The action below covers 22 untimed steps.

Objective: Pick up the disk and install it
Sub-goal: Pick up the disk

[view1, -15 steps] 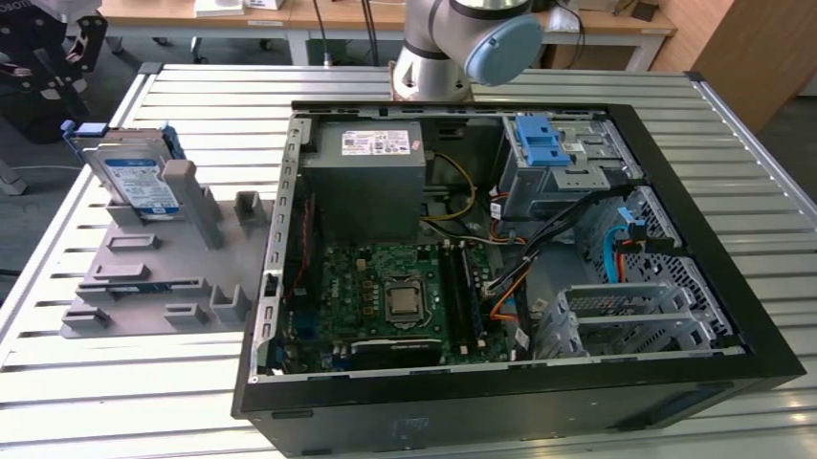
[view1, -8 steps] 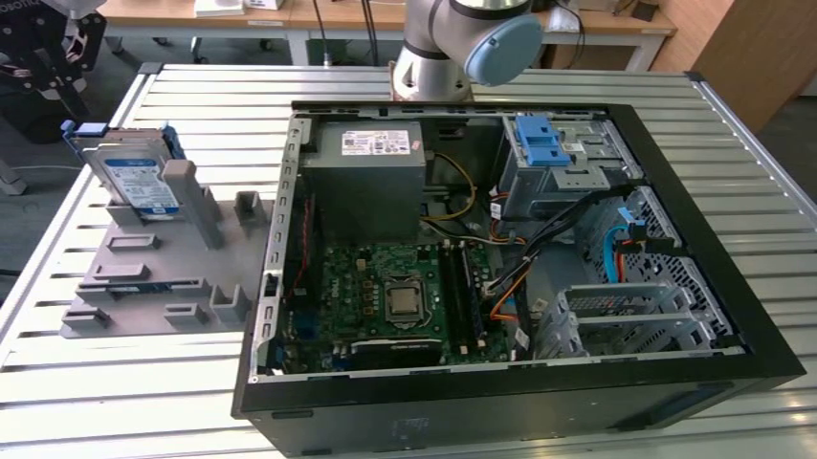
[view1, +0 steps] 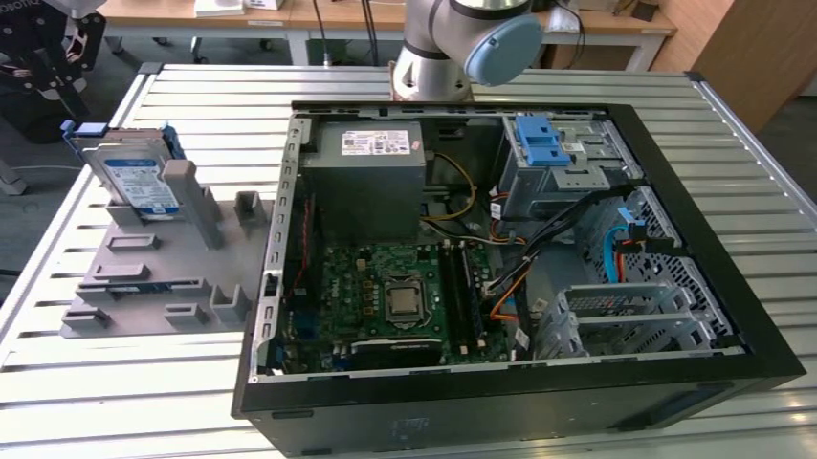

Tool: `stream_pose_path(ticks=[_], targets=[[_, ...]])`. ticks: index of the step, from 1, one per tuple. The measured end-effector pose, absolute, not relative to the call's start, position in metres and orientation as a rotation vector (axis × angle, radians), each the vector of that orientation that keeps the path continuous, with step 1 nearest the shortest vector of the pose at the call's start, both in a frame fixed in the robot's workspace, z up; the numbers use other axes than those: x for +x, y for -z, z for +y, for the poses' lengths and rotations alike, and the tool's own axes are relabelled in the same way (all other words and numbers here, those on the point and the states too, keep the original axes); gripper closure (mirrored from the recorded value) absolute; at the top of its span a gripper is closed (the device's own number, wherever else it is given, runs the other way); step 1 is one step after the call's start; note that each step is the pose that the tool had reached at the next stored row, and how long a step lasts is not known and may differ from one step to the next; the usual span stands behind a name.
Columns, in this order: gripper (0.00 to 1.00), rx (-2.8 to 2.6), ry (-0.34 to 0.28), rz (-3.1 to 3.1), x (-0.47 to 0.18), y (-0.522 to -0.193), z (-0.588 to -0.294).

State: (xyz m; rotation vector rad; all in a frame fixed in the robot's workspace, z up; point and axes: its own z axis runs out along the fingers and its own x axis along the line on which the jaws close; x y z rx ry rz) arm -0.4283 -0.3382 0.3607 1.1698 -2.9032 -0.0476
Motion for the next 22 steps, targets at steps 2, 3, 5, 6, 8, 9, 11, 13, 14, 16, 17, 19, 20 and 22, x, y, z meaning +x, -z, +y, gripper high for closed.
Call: stream_pose_path(ticks=[2,3,5,6,8,9,11,13,14,16,17,19,20,22], targets=[[0.89,1.170,0.048,-2.903,-0.4283,-0.3607,-0.3382],[0.89,1.171,0.048,-2.903,-0.4283,-0.3607,-0.3382],[0.89,1.171,0.048,-2.903,-0.4283,-0.3607,-0.3382],[0.89,1.171,0.048,-2.903,-0.4283,-0.3607,-0.3382],[0.89,1.172,0.048,-2.902,-0.4283,-0.3607,-0.3382],[0.89,1.174,0.048,-2.902,-0.4283,-0.3607,-0.3382],[0.89,1.179,0.048,-2.899,-0.4283,-0.3607,-0.3382],[0.89,1.187,0.047,-2.896,-0.4283,-0.3607,-0.3382],[0.89,1.193,0.047,-2.894,-0.4284,-0.3607,-0.3382],[0.89,1.204,0.047,-2.889,-0.4284,-0.3607,-0.3382],[0.89,1.209,0.047,-2.887,-0.4284,-0.3607,-0.3382],[0.89,1.217,0.047,-2.883,-0.4284,-0.3607,-0.3382],[0.89,1.221,0.047,-2.881,-0.4284,-0.3607,-0.3382],[0.89,1.231,0.047,-2.877,-0.4284,-0.3606,-0.3382]])
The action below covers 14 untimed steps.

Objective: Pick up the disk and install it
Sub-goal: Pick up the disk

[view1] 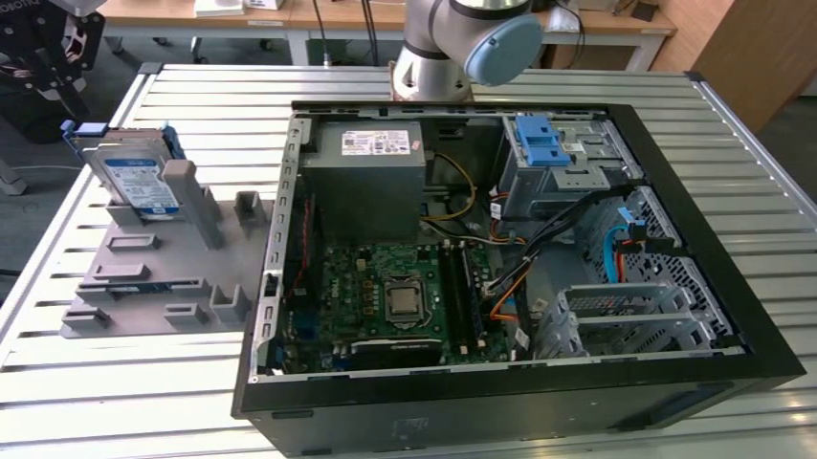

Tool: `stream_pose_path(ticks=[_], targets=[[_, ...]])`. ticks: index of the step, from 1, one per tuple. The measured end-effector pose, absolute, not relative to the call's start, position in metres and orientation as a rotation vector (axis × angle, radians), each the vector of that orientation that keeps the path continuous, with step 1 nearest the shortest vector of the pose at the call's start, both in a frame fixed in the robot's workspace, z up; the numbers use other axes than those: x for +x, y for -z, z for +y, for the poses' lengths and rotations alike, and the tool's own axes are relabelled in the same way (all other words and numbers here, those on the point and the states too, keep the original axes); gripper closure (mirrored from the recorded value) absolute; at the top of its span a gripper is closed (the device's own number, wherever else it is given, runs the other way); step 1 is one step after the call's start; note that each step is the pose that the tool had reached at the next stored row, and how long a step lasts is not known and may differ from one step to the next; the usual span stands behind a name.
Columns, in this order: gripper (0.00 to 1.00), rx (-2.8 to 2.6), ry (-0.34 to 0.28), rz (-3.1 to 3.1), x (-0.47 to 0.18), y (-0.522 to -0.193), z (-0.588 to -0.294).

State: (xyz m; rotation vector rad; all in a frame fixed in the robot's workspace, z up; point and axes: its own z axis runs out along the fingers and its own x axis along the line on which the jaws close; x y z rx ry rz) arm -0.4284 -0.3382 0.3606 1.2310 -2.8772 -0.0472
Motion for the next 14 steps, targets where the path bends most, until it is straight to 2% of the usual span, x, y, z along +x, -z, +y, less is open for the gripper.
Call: stream_pose_path(ticks=[14], targets=[[0.89,1.300,0.047,-2.846,-0.4284,-0.3607,-0.3382]])
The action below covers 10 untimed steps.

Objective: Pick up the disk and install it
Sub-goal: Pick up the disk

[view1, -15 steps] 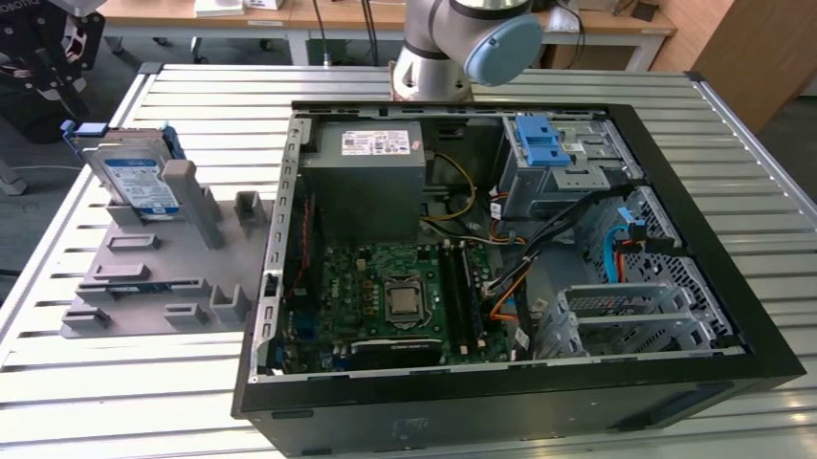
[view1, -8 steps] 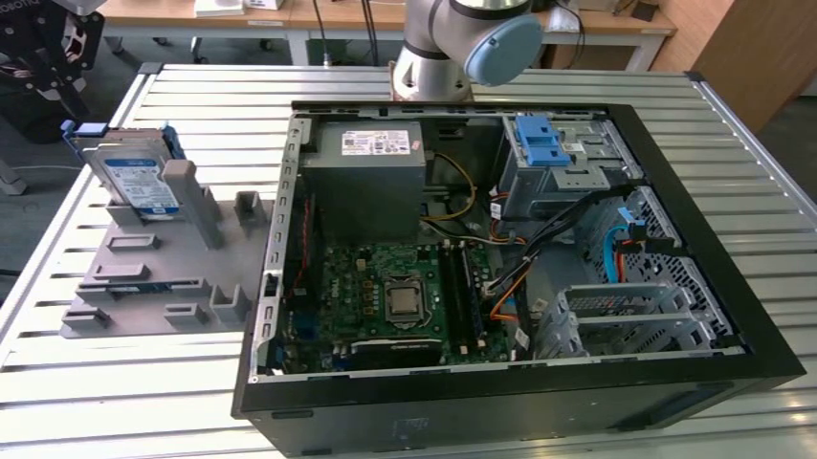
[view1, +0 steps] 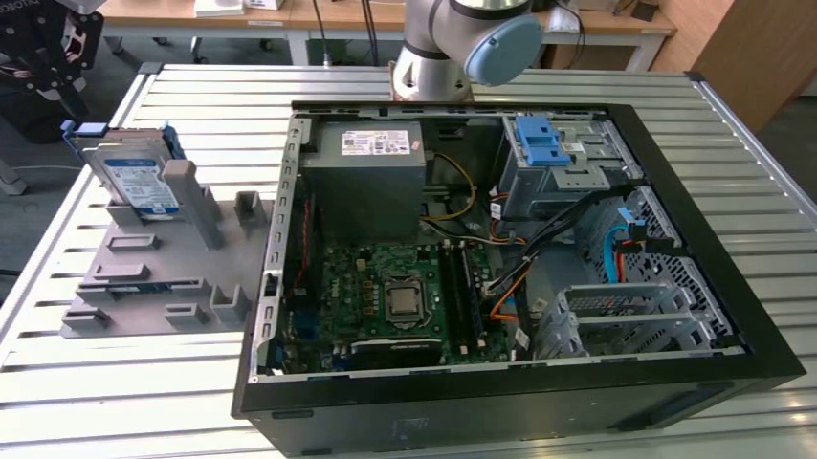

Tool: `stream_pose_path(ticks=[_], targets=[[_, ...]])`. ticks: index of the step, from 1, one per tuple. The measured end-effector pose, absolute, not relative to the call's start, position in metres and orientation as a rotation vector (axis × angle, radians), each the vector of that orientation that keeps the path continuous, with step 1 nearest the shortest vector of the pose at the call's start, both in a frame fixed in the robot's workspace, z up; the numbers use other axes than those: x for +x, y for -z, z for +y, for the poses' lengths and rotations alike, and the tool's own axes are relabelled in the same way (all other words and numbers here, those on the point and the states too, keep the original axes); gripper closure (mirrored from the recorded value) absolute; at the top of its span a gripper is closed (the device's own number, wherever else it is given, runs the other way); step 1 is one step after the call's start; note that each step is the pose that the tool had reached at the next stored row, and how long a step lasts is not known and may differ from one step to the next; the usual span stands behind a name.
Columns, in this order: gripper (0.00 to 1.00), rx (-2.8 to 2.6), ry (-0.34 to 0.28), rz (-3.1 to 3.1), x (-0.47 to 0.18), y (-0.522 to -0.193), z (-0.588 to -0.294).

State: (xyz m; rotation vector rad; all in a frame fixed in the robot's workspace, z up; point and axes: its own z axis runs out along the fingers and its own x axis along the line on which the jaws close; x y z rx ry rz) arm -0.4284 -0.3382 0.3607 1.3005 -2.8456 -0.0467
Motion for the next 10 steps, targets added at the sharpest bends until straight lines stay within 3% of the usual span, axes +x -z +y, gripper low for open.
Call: stream_pose_path(ticks=[10], targets=[[0.89,1.345,0.046,-2.824,-0.4285,-0.3607,-0.3382]])
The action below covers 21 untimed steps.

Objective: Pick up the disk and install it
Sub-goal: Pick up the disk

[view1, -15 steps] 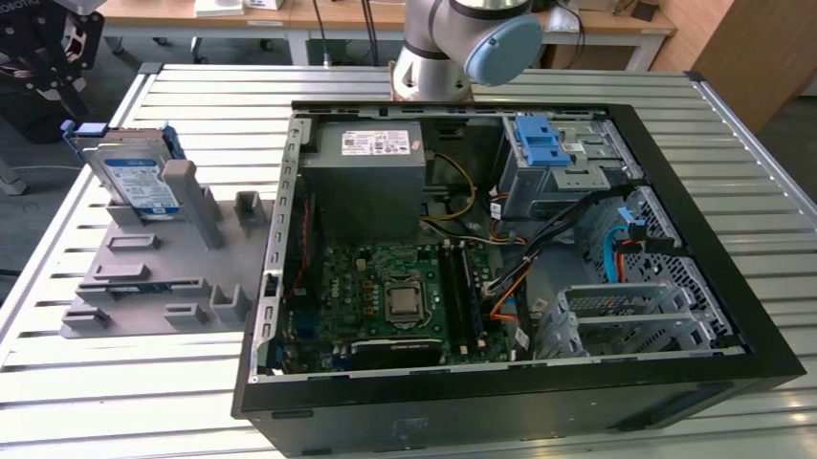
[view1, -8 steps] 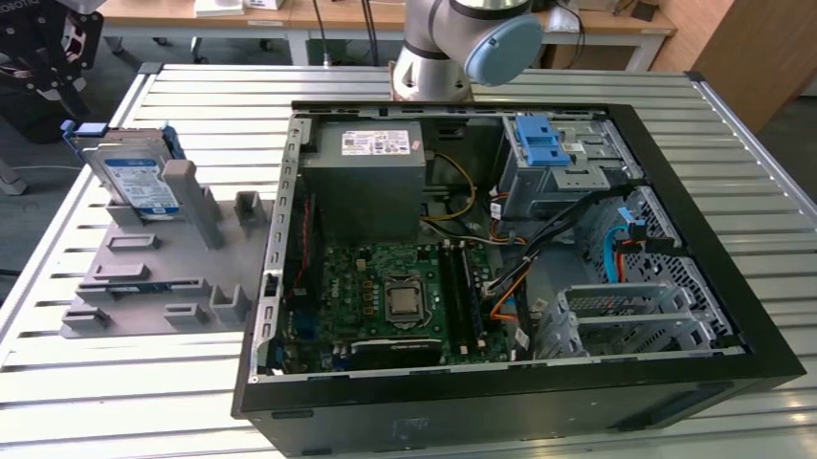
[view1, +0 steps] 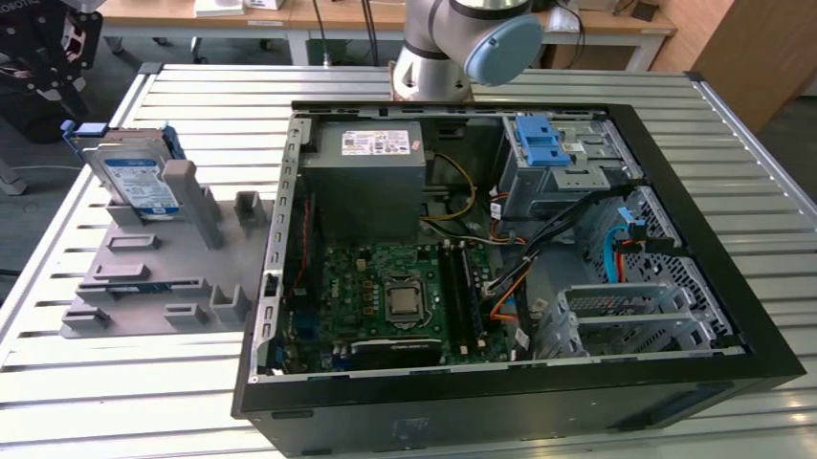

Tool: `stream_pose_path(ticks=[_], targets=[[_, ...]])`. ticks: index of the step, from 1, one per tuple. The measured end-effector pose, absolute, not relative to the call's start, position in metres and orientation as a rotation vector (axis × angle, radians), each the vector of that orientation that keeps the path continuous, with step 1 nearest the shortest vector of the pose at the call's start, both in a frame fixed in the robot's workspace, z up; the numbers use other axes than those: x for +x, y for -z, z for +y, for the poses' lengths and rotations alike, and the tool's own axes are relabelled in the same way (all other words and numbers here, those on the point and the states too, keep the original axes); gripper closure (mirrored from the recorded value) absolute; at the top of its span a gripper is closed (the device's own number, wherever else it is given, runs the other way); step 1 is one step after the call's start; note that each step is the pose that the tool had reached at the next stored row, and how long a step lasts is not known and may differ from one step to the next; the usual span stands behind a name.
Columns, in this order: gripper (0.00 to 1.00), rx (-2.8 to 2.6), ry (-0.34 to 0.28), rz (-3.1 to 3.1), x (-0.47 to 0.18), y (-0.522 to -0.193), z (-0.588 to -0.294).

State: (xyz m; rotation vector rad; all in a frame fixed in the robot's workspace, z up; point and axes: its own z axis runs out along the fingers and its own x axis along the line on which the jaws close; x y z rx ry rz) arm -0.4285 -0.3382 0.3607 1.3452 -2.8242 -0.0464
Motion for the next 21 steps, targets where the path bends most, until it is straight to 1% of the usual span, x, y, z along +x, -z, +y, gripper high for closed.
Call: stream_pose_path(ticks=[21], targets=[[0.89,1.522,0.045,-2.731,-0.4285,-0.3607,-0.3382]])
